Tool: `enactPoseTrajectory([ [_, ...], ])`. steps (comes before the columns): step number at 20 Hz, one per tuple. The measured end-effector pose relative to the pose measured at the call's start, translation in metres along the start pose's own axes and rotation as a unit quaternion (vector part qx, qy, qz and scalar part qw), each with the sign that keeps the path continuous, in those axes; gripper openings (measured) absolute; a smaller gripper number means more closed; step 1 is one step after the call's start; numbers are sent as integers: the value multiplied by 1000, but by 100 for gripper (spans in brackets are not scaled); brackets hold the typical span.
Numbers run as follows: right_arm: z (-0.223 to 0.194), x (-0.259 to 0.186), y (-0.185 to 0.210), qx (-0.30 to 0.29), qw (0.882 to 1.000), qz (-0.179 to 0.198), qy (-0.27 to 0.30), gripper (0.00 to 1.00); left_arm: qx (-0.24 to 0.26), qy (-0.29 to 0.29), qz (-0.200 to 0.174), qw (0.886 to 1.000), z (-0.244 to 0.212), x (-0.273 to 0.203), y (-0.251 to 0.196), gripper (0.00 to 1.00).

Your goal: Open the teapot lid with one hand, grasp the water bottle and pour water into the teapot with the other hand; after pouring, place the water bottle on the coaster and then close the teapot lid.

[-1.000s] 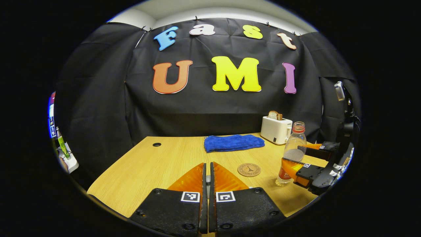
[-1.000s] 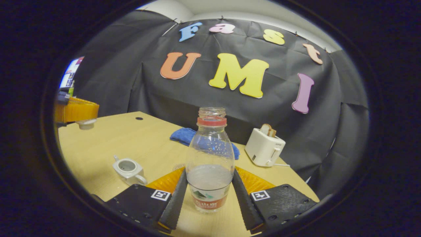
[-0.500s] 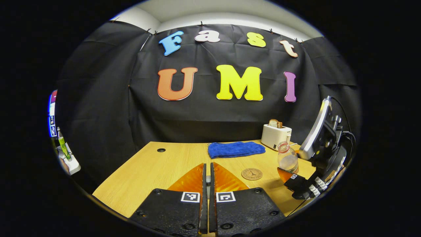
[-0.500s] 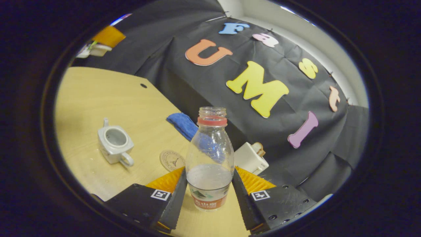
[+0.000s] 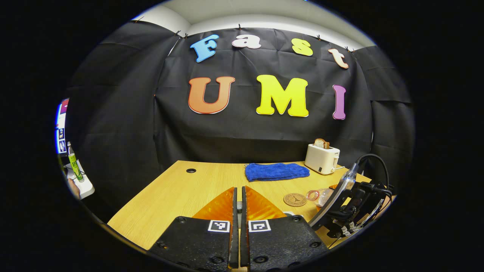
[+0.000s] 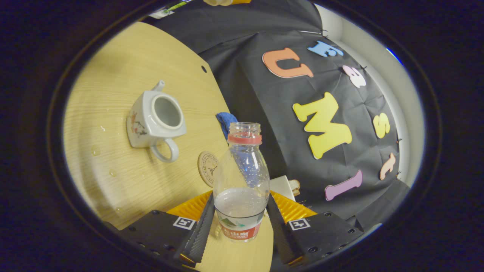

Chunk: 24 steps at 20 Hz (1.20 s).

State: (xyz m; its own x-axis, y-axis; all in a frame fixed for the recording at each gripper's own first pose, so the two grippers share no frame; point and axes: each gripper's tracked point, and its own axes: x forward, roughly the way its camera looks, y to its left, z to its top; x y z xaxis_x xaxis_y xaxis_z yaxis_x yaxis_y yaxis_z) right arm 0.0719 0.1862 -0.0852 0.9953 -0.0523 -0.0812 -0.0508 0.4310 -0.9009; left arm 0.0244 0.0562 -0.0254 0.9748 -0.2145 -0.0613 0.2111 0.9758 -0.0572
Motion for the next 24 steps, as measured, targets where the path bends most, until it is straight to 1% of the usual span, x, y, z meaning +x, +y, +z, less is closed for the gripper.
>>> enactPoseTrajectory([
  [3, 5, 0, 1, -49, 999, -17, -11, 75, -2, 2, -1, 1000, -1, 0, 2, 4],
  [4, 8, -1, -1, -71, 997, -29, -17, 75, -1, 5, 0, 1000, -2, 0, 4, 4],
  [6, 15, -1, -8, -126, 990, -57, -30, 75, 0, 9, 3, 1000, -4, 1, 6, 4],
  [7, 16, 0, -9, -147, 986, -66, -36, 75, 0, 10, 3, 1000, -5, 1, 6, 4],
  [9, 19, -1, -8, -170, 982, -70, -43, 74, 1, 11, 3, 1000, -6, 2, 5, 4],
  [10, 20, -1, -7, -179, 980, -74, -45, 75, 2, 13, 2, 1000, -6, 3, 5, 4],
  [11, 23, -4, -7, -189, 978, -79, -48, 75, 2, 14, 0, 1000, -7, 3, 4, 4],
  [15, 33, -3, -9, -246, 963, -92, -53, 75, 6, 17, 0, 1000, -9, 4, 3, 4],
  [17, 35, -2, -10, -267, 957, -97, -53, 75, 7, 18, 1, 1000, -8, 3, 6, 4],
  [19, 39, -2, -12, -288, 950, -108, -59, 74, 7, 19, 0, 1000, -10, 4, 6, 4],
  [21, 44, -3, -13, -304, 944, -115, -64, 74, 6, 21, 1, 1000, -11, 4, 6, 4],
  [23, 47, -3, -15, -315, 939, -121, -69, 75, 5, 23, 1, 1000, -11, 4, 8, 4],
  [24, 49, -4, -15, -320, 937, -125, -71, 74, 5, 24, 1, 1000, -12, 4, 7, 4],
])
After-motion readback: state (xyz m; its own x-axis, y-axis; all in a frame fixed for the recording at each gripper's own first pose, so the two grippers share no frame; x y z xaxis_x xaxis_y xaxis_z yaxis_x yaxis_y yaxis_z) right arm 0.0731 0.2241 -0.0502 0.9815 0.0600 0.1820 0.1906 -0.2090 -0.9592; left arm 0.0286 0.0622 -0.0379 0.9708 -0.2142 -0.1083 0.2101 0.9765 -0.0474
